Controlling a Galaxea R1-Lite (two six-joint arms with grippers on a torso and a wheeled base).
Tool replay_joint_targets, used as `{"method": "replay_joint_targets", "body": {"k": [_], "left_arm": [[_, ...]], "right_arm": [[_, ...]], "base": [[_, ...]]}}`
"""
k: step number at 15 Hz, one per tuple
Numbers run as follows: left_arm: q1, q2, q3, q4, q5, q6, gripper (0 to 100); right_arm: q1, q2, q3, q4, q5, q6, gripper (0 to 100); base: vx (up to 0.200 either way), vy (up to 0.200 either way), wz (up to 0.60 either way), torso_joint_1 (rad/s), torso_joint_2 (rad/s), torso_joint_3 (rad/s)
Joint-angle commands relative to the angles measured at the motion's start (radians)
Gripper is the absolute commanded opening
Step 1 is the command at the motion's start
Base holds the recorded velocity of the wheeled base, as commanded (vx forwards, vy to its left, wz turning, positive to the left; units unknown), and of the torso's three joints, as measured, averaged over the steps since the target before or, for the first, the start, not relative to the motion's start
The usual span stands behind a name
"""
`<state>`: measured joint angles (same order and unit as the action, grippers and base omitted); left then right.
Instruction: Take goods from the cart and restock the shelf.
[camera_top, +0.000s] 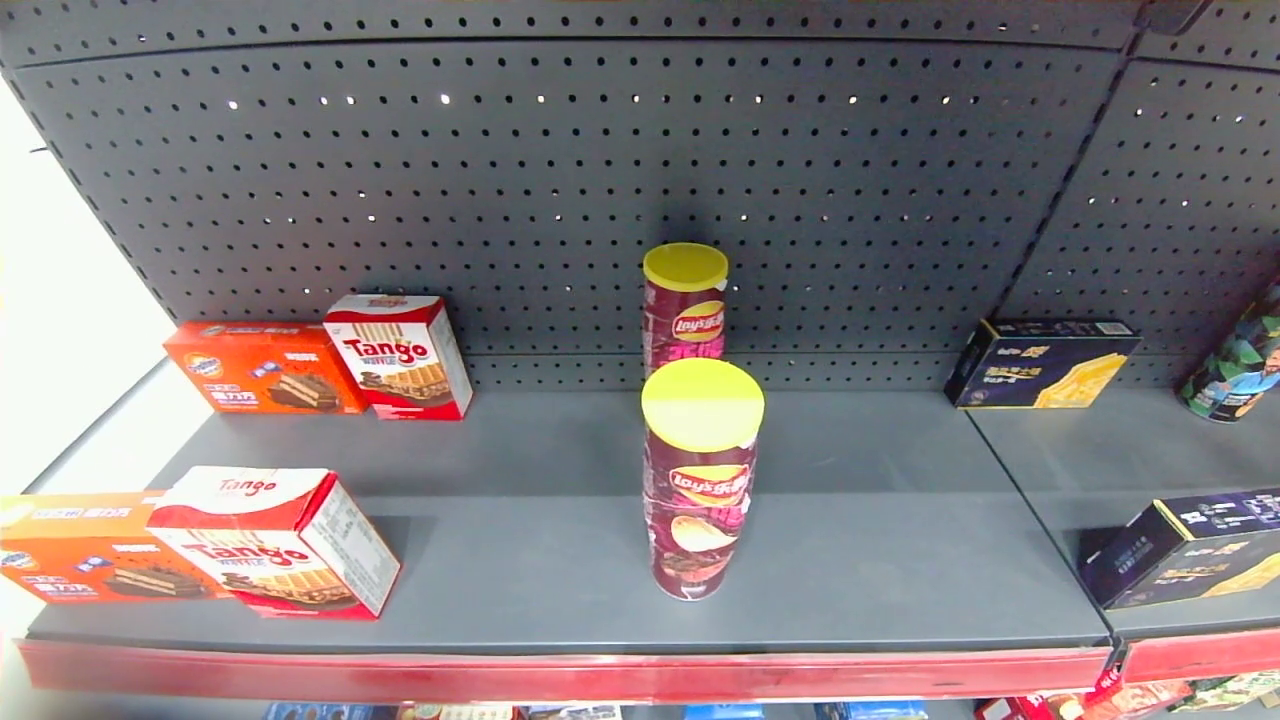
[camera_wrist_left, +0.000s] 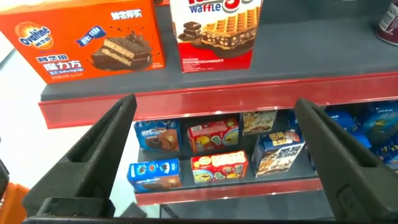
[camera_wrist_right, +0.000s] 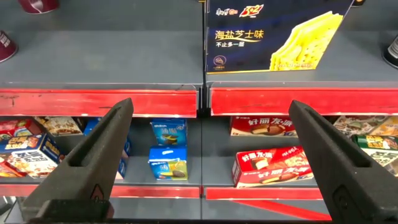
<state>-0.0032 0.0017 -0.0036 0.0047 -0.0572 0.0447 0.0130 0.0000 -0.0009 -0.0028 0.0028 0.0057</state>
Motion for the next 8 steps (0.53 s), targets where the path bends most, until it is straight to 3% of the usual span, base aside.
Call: {"method": "replay_joint_targets", "body": {"k": [1,2,4,8], "left_arm": [[0.0,-0.002,0.001,0.0,-0.003,0.004,100],[0.0,-0.002,0.001,0.0,-0.001,0.009,100],[0.0,-0.002,-0.001,0.0,0.01,-0.014,100],[0.0,-0.002,-0.001,0.0,0.01,-0.016,100]], "right_arm": [[0.001,0.002,0.001,0.0,0.0,0.0,100],[0.001,0.002,0.001,0.0,0.0,0.0,100],[0.001,0.002,0.001,0.0,0.0,0.0,100],[0.001,0.002,-0.001,0.0,0.0,-0.001,100]], "base": [[0.0,0.0,0.0,0.0,0.0,0.0],[-0.2,0.0,0.0,-0.002,0.01,0.007],[0.0,0.0,0.0,0.0,0.0,0.0],[0.0,0.0,0.0,0.0,0.0,0.0]]}}
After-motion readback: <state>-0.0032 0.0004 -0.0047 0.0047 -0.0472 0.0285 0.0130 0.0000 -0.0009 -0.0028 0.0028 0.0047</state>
